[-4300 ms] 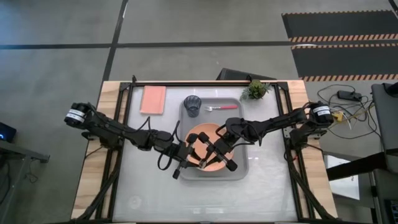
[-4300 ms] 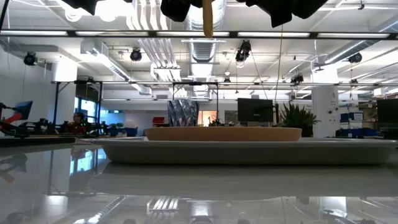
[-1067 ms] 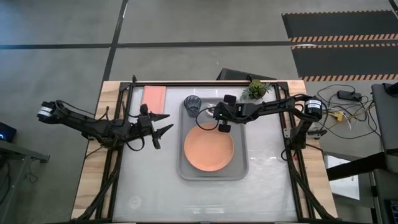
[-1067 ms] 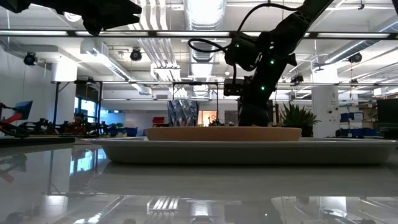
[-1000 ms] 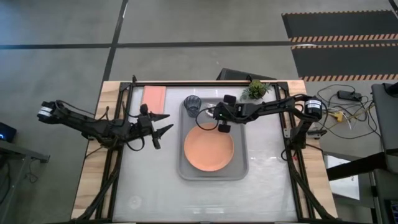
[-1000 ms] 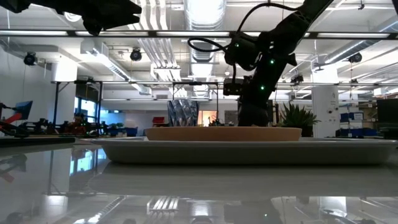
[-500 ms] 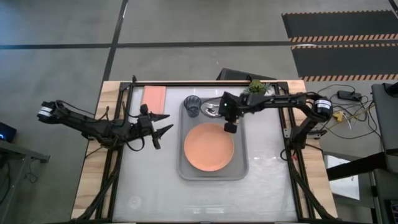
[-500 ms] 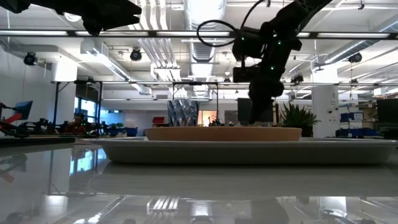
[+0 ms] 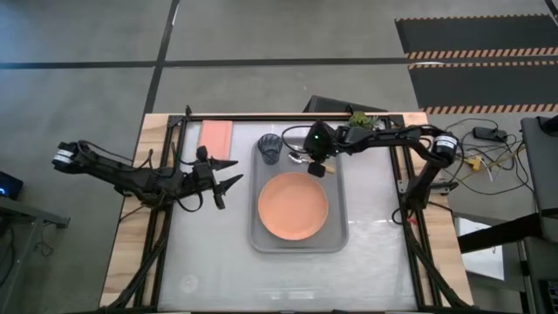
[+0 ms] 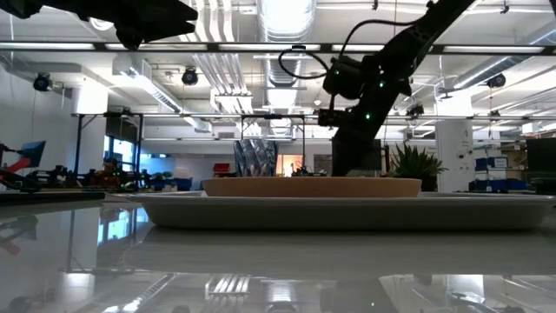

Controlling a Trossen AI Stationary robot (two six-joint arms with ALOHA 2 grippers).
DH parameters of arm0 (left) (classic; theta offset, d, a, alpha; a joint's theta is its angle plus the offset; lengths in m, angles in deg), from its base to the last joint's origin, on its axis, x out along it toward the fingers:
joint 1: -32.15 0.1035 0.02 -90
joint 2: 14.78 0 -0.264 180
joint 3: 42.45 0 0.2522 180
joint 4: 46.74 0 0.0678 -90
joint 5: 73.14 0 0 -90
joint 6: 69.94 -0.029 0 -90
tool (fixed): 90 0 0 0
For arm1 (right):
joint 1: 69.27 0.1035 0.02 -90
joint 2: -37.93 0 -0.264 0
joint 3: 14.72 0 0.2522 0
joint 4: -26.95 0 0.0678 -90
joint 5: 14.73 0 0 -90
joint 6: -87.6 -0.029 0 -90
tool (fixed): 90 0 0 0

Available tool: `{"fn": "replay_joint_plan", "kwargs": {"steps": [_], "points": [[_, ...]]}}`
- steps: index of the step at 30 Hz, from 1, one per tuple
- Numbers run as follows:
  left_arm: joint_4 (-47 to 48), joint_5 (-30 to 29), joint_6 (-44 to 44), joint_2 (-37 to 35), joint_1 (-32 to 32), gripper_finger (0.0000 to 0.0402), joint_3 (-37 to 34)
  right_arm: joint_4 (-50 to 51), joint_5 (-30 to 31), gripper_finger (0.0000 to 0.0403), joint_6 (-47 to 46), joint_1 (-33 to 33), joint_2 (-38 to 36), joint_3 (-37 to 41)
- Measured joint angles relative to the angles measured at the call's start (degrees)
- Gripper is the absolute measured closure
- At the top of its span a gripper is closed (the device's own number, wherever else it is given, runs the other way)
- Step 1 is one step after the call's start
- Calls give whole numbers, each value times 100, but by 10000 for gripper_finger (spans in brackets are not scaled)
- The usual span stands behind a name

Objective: Pick and place plate/cup/fork/spoon on tray
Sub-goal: Put the orange spoon on the gray tray to the bottom of the pink fork

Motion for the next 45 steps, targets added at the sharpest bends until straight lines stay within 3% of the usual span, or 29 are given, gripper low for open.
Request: {"fn": "replay_joint_plan", "kwargs": {"steps": [10,23,28,37,45], "points": [[2,0,0,0,0,217,-4,-146,-13,394,233,-4,547,9],[1,0,-4,0,0,217,-4,-158,-429,394,412,-2,546,9],[2,-1,-3,0,0,217,-4,241,-277,394,178,-4,217,-41],[5,0,-3,0,-1,217,-4,2151,-382,394,-466,188,-699,46],[7,0,-3,0,-1,217,-4,2179,-766,394,-764,409,-1026,724]]}}
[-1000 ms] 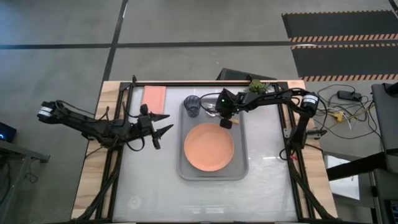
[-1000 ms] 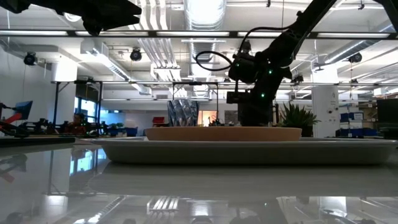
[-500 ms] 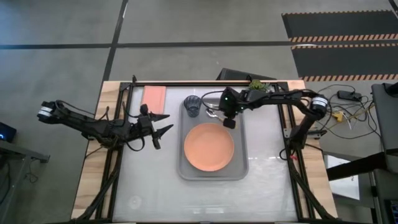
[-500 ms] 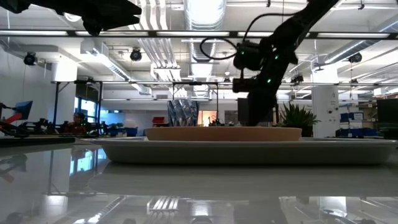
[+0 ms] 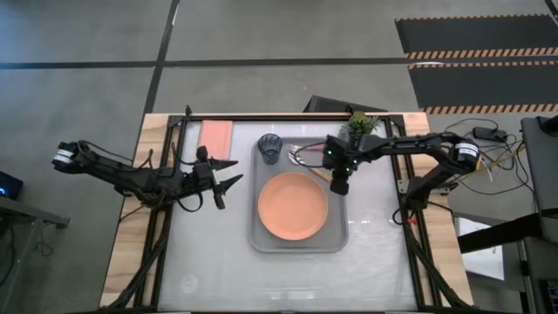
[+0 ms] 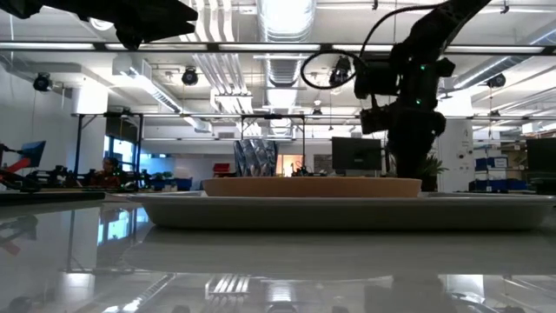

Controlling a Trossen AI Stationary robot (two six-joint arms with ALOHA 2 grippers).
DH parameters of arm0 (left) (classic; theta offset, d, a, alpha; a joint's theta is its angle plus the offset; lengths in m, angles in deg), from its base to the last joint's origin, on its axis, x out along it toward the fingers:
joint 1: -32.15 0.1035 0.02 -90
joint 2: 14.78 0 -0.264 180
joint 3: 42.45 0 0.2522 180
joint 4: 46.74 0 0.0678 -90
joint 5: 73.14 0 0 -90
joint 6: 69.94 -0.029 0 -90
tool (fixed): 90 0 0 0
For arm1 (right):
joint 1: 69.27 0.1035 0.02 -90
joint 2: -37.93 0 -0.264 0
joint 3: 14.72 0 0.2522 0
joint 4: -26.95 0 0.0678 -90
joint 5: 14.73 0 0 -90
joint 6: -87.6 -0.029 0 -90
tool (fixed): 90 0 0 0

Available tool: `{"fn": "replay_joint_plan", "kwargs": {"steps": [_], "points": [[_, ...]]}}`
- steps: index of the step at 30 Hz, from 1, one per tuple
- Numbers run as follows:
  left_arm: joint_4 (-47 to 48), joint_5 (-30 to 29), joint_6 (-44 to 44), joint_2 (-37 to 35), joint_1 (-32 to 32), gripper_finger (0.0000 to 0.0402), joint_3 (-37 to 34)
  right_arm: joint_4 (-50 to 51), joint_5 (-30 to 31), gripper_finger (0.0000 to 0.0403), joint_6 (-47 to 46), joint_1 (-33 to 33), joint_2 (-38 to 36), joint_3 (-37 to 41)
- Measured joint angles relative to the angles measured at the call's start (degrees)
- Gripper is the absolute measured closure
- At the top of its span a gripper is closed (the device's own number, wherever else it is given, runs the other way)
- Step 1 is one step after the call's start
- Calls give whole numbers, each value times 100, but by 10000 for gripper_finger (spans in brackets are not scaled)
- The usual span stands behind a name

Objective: Pick and place plate/cup/fork/spoon on tray
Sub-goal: Put the orange spoon on the gray tray to the bottom of the pink fork

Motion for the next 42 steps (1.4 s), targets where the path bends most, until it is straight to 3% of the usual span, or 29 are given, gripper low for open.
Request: {"fn": "replay_joint_plan", "kwargs": {"steps": [14,26,42], "points": [[0,-1,-1,0,-2,217,0,-1640,-164,394,-233,169,1,703],[0,0,1,0,-2,217,0,-2042,-140,394,-361,169,3,970],[-1,0,1,2,-1,217,0,-1865,1302,394,-184,66,-3,957]]}}
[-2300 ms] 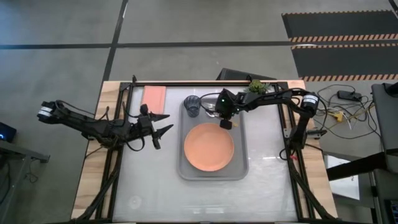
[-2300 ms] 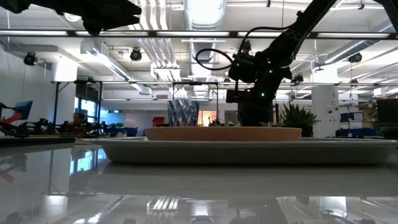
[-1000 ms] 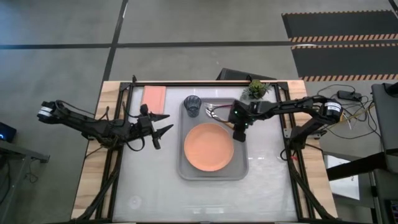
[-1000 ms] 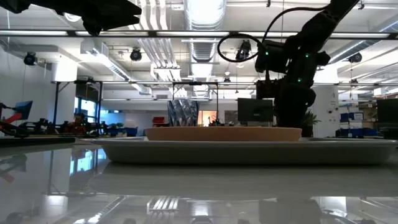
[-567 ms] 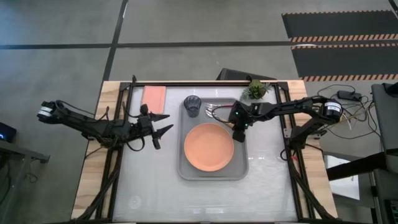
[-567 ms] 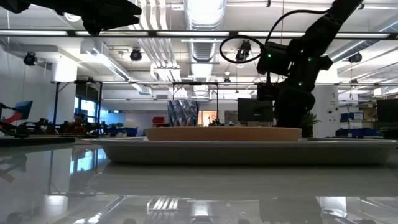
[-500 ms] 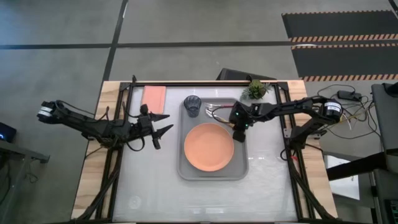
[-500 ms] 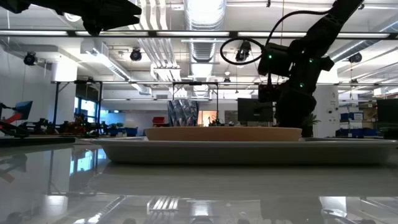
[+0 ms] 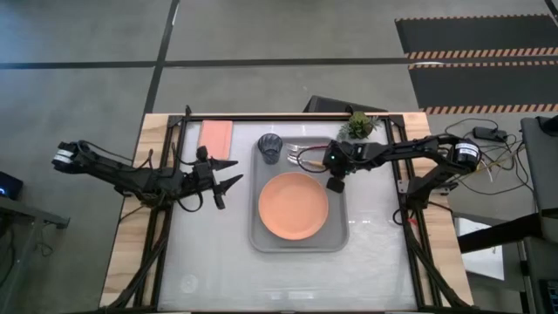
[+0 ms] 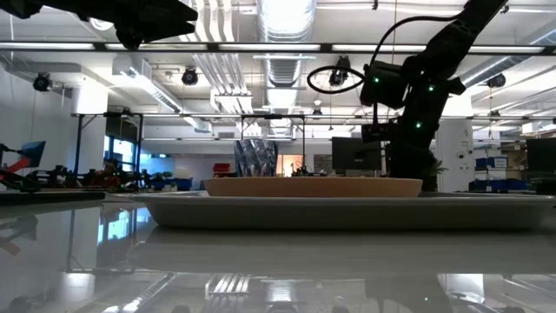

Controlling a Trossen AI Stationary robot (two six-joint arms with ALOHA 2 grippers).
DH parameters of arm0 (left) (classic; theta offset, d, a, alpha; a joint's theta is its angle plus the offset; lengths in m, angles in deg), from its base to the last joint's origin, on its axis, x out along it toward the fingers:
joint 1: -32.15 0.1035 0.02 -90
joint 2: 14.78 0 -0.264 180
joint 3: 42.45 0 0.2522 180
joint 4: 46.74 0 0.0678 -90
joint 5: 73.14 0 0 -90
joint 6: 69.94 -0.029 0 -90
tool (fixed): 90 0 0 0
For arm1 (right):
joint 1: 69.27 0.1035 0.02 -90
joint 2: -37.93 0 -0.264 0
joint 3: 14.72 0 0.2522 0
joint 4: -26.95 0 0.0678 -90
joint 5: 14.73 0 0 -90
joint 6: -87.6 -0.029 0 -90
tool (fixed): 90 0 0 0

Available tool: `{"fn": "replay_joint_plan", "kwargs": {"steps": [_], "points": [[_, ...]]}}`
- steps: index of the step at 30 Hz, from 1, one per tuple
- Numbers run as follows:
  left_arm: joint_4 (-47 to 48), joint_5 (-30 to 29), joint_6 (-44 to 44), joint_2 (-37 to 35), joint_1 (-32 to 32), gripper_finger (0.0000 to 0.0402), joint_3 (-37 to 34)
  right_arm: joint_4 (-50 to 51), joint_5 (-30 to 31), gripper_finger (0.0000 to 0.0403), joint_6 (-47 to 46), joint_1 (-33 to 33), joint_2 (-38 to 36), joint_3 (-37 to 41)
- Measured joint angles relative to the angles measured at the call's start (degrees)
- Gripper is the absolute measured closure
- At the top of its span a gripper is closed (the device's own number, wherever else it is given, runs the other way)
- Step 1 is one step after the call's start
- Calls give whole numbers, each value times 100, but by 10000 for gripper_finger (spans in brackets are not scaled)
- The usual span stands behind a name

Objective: Pick and place plate/cup/fork/spoon on tray
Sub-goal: Put the orange spoon on the gray tray to the bottom of the pink fork, then return to Home Position

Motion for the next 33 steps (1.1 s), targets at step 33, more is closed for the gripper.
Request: {"fn": "replay_joint_plan", "kwargs": {"steps": [33], "points": [[49,0,-33,-17,-2,217,0,-445,479,394,5,-103,-329,5]]}}
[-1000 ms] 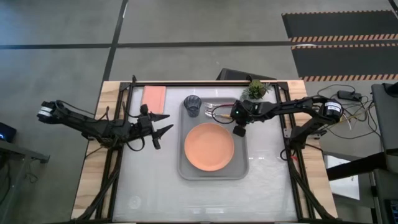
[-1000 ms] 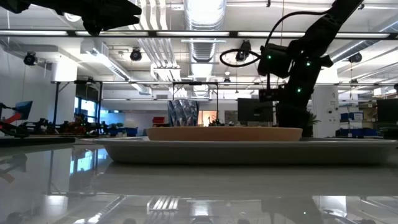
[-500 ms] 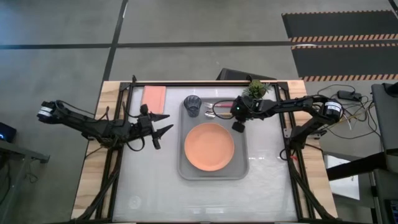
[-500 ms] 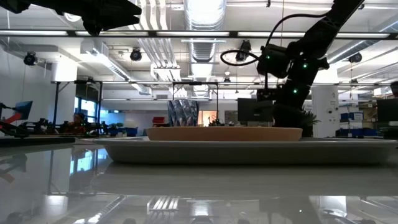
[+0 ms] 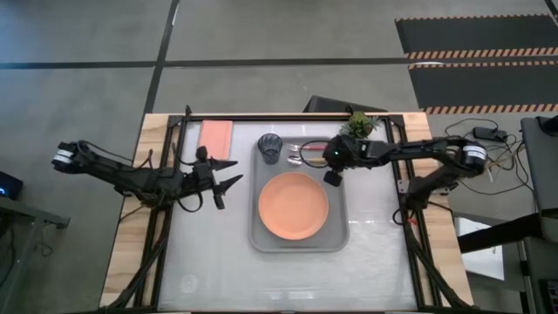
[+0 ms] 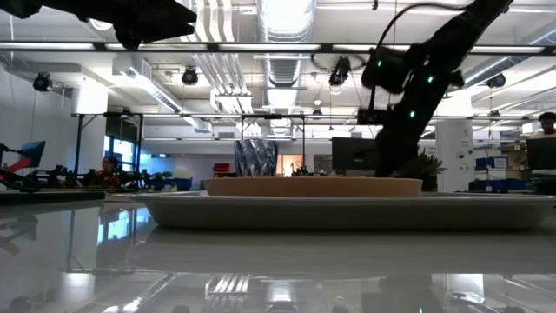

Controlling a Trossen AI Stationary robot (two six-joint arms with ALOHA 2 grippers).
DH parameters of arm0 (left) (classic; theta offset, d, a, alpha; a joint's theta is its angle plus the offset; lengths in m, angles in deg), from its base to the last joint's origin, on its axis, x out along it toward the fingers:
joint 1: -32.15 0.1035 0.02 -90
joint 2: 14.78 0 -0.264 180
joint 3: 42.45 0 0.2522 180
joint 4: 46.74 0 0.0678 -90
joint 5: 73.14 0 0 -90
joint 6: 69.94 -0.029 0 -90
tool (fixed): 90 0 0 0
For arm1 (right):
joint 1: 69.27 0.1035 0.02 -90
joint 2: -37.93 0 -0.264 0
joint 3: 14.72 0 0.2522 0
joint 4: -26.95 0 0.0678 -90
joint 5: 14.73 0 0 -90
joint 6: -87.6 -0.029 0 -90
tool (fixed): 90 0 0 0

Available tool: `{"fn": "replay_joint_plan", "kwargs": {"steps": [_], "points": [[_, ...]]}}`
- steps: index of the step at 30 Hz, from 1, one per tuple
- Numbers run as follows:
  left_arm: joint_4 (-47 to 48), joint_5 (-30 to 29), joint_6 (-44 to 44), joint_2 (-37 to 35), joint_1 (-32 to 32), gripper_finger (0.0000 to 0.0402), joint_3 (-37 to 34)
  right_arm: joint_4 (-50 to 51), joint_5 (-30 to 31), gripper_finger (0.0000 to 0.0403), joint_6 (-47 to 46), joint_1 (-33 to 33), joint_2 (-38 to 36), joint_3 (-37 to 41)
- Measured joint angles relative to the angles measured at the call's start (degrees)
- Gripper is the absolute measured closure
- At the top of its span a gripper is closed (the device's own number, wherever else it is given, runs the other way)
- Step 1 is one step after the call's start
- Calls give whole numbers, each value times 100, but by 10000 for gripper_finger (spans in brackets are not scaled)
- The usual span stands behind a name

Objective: Pick and place plate/cup/fork/spoon on tray
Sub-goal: Return to Home Position

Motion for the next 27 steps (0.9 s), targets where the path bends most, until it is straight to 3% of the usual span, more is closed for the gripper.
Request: {"fn": "replay_joint_plan", "kwargs": {"steps": [7,12,16,27], "points": [[1205,233,169,-436,-146,234,-5,-151,-23,394,-256,858,-1394,302],[1515,897,199,-892,-308,313,-202,-990,-471,394,-107,1400,-2739,998],[900,1325,200,-1330,-359,389,-733,-1878,-966,394,-59,1537,-3809,1718],[-1035,1447,131,-2526,-361,400,-2313,-2314,-1164,394,688,1539,-6185,2988]]}}
